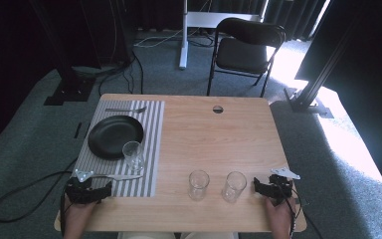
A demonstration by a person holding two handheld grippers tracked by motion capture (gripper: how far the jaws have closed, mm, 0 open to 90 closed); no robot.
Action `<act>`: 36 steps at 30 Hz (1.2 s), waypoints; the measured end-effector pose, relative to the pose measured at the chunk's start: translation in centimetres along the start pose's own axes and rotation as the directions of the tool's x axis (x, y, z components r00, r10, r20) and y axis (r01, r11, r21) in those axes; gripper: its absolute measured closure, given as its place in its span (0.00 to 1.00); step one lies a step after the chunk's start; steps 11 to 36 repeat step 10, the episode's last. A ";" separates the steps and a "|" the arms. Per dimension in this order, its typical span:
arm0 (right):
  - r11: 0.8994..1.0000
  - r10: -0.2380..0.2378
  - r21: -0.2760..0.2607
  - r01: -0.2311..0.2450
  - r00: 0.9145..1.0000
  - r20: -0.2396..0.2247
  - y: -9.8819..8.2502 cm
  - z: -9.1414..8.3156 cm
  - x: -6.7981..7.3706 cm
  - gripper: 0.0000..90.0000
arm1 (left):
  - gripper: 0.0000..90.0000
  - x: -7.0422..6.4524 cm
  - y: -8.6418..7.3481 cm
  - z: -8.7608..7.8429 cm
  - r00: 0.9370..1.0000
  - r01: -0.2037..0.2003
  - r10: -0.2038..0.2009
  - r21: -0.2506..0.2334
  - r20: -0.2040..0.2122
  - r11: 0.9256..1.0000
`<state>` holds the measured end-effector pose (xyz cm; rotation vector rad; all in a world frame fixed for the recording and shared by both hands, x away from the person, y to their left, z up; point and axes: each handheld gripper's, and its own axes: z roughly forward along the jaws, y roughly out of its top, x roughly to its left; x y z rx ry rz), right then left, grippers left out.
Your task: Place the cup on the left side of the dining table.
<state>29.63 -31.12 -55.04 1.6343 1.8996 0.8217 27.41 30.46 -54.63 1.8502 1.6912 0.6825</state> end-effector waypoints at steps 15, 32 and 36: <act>1.000 0.000 0.000 0.000 1.000 0.000 0.0 0.0 0.0 0.14 | 0.00 -0.1 0.0 0.0 1.000 0.002 -0.002 0.000 -0.005 1.000; 1.000 0.000 0.000 0.000 1.000 0.000 0.0 0.0 0.0 0.14 | 0.00 -0.1 0.0 0.0 1.000 0.002 -0.002 0.000 -0.005 1.000; 1.000 0.000 0.000 0.000 1.000 0.000 0.0 0.0 0.0 0.14 | 0.00 -0.1 0.0 0.0 1.000 0.002 -0.002 0.000 -0.005 1.000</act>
